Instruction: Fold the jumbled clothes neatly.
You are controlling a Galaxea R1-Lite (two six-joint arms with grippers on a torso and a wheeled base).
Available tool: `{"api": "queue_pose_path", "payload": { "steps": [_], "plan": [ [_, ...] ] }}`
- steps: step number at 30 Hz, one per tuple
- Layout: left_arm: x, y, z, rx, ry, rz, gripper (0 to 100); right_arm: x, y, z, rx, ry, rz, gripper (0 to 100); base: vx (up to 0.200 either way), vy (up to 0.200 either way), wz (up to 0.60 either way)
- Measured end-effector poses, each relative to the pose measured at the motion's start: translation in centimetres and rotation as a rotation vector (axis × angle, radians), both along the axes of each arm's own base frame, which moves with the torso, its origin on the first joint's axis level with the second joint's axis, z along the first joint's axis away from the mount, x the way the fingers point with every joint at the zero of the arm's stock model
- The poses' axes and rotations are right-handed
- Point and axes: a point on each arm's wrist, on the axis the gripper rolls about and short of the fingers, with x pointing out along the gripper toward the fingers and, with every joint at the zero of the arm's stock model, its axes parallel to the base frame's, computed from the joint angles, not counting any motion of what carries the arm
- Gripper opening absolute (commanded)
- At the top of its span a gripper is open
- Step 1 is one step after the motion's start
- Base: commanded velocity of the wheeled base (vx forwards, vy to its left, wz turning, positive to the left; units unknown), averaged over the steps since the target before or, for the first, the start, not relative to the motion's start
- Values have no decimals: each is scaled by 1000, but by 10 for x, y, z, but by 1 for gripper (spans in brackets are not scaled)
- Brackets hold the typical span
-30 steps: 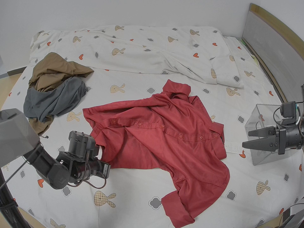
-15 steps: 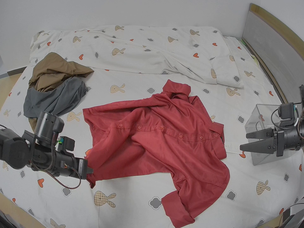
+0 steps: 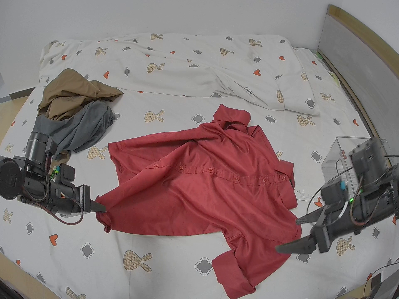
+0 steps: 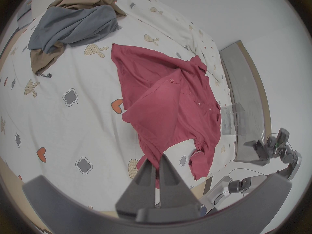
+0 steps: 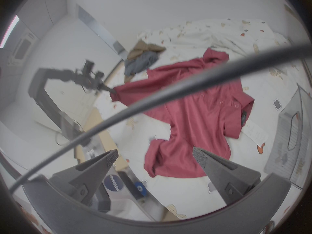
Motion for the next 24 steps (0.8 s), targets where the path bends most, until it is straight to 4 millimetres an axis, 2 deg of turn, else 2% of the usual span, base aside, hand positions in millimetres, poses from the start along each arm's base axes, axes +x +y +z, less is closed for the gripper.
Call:
{"api": "queue_pose_path", "payload": {
  "steps": [7, 11, 17, 24],
  "plan": [
    [10, 6, -12, -3, 41, 27, 0, -1, 38, -44, -212, 89, 5, 100, 0, 0, 0],
    [15, 12, -18, -4, 61, 51, 0, 4, 44, -66, -280, 136, -20, 100, 0, 0, 0],
    [19, 21, -23, -5, 78, 84, 0, 12, 20, -88, -321, 240, -111, 100, 0, 0, 0],
    [21, 26, -25, -6, 89, 103, 0, 22, -25, -91, -156, 364, -168, 100, 0, 0, 0]
  ]
}}
